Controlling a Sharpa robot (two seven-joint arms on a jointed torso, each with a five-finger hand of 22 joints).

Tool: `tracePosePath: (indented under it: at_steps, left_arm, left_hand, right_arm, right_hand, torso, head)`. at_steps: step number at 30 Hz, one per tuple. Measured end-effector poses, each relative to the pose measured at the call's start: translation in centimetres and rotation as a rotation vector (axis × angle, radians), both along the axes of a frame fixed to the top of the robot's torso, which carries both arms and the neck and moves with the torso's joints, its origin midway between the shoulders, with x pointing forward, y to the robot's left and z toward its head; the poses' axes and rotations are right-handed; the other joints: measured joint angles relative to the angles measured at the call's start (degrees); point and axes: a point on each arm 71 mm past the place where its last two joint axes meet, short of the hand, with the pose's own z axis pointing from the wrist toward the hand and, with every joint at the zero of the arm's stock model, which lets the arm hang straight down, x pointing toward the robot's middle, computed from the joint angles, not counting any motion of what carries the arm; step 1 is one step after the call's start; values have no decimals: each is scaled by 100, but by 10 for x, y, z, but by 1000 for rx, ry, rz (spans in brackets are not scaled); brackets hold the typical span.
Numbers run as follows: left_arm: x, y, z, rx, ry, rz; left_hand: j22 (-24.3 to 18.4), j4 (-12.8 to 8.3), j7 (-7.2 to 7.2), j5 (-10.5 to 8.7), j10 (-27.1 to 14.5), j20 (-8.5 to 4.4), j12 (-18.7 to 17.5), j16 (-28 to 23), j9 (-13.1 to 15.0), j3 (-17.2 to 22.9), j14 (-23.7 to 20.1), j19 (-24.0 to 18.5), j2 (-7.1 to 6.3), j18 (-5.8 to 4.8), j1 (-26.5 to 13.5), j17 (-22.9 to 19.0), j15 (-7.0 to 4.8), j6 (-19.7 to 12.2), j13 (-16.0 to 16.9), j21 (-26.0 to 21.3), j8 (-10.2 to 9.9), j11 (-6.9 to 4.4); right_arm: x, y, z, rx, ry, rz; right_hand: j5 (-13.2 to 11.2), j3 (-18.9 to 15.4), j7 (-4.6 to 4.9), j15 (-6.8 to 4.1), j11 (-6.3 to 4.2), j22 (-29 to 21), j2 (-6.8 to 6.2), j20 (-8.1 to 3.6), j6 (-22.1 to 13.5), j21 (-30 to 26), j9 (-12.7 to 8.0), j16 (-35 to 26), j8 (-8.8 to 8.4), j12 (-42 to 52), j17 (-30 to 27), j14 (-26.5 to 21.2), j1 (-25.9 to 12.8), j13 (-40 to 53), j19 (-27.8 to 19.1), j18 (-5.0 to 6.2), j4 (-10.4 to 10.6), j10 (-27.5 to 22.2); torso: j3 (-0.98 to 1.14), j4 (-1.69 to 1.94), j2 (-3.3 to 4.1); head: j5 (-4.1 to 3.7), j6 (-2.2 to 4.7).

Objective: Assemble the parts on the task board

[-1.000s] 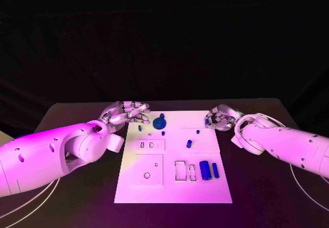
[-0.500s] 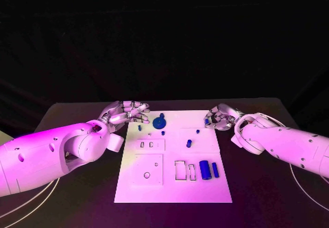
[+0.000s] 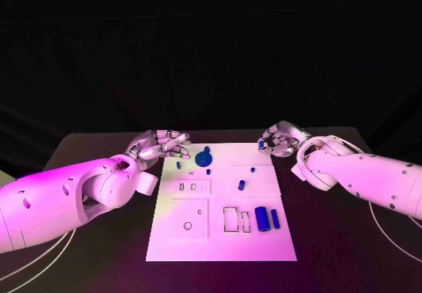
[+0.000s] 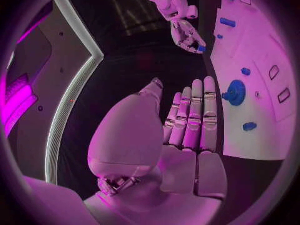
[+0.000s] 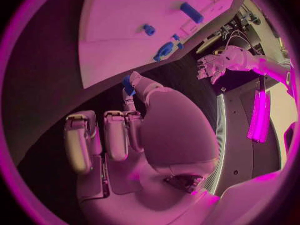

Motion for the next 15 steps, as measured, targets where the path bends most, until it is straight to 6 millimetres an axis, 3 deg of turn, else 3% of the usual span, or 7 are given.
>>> tracePosePath:
  at_steps: [4, 9, 15]
  left_arm:
    - [1, -1, 0, 0, 1, 0]
    - [3, -3, -1, 3, 3, 2]
    - [6, -1, -4, 21, 7, 11]
  left_hand:
    - [-6, 0, 0, 0, 56, -11, 0, 0, 23, 0, 38, 18, 0, 0, 0, 43, -11, 0, 24, 0, 0, 10]
    - [43, -4, 0, 0, 260, -116, 138, 259, 69, -54, 373, 282, 0, 0, 0, 284, -127, 0, 108, 146, 0, -94]
    - [284, 1, 20, 0, 454, -305, 386, 1122, 175, -129, 810, 700, 0, -1, 0, 937, -277, 129, 280, 635, 82, -207]
  right_arm:
    - [-11, 30, 8, 25, 16, 37]
    - [-28, 80, 9, 43, 40, 117]
    - [-47, 128, 1, 32, 54, 202]
  right_hand:
    - [-1, 8, 1, 0, 0, 0, 11, 0, -2, 0, 0, 0, 1, 0, 0, 0, -33, 0, 0, 0, 7, 0]
    - [-2, 8, 4, 0, 0, 0, 18, 0, -11, 0, 0, -7, 1, 0, -1, 0, -56, 0, 0, 0, 7, 0]
    - [-4, 8, 1, 1, 0, -1, 3, 1, -20, 0, 1, -22, 0, 0, -1, 0, -70, 0, 0, 0, 7, 0]
  torso:
    - [-19, -4, -27]
    - [-40, -6, -65]
    - [-60, 3, -106]
  head:
    - [15, -32]
    - [77, -97]
    - [151, -176]
